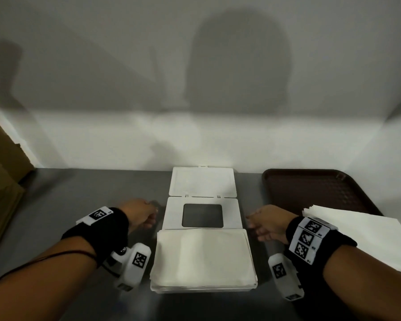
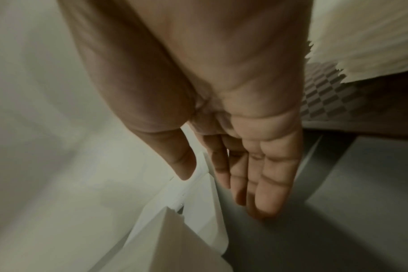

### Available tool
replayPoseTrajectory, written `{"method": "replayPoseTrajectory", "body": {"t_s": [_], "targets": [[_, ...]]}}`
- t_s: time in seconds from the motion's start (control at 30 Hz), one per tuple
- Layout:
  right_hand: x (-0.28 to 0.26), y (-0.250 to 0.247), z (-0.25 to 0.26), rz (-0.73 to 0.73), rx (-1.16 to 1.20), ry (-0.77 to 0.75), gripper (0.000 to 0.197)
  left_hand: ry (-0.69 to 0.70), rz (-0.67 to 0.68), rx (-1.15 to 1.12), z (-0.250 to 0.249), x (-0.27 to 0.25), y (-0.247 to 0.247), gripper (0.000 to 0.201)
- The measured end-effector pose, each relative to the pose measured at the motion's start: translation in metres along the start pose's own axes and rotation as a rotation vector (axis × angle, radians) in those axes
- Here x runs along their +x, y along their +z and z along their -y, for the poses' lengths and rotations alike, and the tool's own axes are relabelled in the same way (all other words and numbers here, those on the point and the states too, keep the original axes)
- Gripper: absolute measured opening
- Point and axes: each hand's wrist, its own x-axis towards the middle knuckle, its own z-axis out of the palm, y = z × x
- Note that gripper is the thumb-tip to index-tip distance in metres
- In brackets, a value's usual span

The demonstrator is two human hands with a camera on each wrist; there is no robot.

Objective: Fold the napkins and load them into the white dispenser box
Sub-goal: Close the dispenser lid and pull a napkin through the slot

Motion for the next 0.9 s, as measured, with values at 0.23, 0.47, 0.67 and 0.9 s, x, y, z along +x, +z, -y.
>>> {"method": "replayPoseTrajectory", "body": {"t_s": [0.23, 0.47, 0.67, 0.9], "targets": [[0.021, 0.01, 0.013, -0.003, -0.108, 0.057, 0.019, -0.086, 0.159, 0.01, 0.0, 0.01, 0.018, 0.024], [0.028, 0.0, 0.024, -0.013, -0.201, 0.017, 0.019, 0.051, 0.073, 0.042, 0.011, 0.018, 0.011, 0.01], [0.025, -0.002, 0.021, -0.048, -0.063, -0.092, 0.011, 0.117, 0.106, -0.025, 0.006, 0.015, 0.001, 0.008], [-0.001, -0.006, 0.014, -0.056, 0.023, -0.256, 0.019, 0.18, 0.113, -0.185, 0.01, -0.004, -0.009, 0.017]]}}
